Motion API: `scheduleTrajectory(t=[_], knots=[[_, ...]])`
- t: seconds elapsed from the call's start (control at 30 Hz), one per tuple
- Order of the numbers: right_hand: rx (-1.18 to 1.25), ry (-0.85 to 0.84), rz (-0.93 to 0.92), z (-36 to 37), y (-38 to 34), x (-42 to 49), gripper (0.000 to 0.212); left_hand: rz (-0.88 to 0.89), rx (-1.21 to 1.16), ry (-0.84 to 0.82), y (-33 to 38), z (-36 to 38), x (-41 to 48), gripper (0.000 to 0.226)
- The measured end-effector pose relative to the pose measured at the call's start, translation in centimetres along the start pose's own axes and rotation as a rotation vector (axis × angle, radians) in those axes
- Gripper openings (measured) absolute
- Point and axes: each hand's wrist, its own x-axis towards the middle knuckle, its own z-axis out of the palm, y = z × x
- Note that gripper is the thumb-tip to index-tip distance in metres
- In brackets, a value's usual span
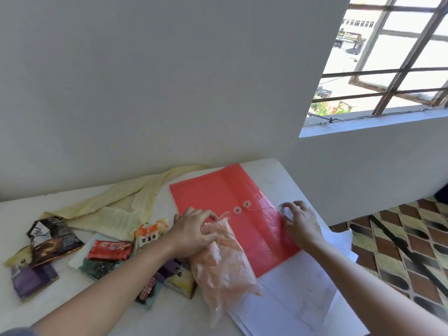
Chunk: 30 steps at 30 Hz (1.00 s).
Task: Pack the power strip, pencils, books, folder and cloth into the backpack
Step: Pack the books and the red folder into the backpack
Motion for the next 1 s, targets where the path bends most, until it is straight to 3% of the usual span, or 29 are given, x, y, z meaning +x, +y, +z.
scheduleTrajectory(t=[0.13,0.23,0.4,0.57,0.7,0.8,1.0], knots=[[-0.133,0.053,0.014,2.1,-0.8,-1.3,0.046,0.005,-0.081,0.156,0.1,-1.4,-0.6,0.031],[-0.216,0.101,-0.021,3.1,-0.9,-2.0,0.05,-0.027,-0.168,0.256,-1.6,-2.6,-0.3,0.054],[-0.251,0.152,-0.045,3.4,-1.1,-2.1,0.051,-0.161,-0.217,0.131,-3.2,-5.6,-0.1,0.066],[-0.28,0.14,-0.042,4.1,-2.5,-2.0,0.053,-0.173,-0.07,0.03,-3.7,-7.5,-0.7,0.033],[-0.234,0.181,-0.164,4.6,-3.0,-2.2,0.034,-0.124,0.051,-0.009,-2.4,-6.4,-1.1,0.023],[-0.205,0.204,-0.169,4.5,-2.8,-2.4,0.029,-0.064,0.127,-0.048,-0.5,-4.5,-0.7,0.048],[-0.2,0.248,-0.192,4.9,-2.1,-2.2,0.025,-0.11,0.037,0.037,-0.1,-3.4,-1.0,0.035]])
